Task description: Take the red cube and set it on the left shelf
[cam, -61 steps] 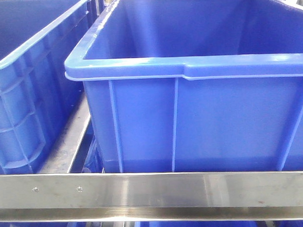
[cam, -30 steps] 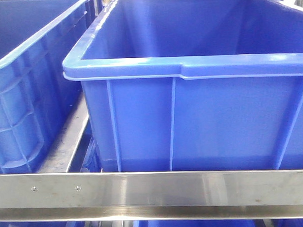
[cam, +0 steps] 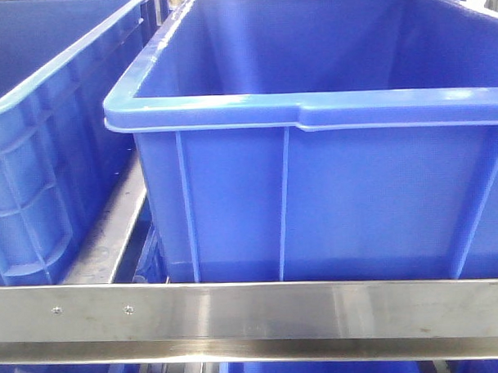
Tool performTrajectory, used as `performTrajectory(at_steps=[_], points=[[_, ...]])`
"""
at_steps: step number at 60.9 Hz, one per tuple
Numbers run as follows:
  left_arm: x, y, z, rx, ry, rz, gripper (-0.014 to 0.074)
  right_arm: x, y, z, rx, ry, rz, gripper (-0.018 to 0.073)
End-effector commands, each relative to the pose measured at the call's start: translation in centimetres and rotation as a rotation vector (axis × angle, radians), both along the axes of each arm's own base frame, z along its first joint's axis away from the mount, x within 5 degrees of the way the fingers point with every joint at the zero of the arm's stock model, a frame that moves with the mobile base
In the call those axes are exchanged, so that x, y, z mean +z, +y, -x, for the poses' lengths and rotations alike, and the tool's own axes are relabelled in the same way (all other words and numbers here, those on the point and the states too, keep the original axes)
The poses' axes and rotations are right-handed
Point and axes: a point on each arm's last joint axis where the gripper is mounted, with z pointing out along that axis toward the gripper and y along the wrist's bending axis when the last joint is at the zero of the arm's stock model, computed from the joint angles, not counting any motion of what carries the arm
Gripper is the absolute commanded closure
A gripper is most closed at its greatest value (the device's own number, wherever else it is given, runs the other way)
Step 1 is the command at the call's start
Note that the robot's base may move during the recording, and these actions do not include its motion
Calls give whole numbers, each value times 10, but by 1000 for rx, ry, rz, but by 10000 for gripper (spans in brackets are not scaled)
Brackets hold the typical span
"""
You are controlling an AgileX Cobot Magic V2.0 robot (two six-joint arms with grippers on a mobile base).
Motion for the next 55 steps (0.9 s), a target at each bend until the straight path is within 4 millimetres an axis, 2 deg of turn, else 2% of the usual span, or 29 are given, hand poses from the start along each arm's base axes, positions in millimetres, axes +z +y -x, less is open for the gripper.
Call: performTrajectory(at_steps=[1,55], points=[[1,0,0,-2,-79,7,495,11,0,3,-6,-115,28,520],[1,0,0,-2,-79,7,495,13,0,4,-11,-139,48,520]])
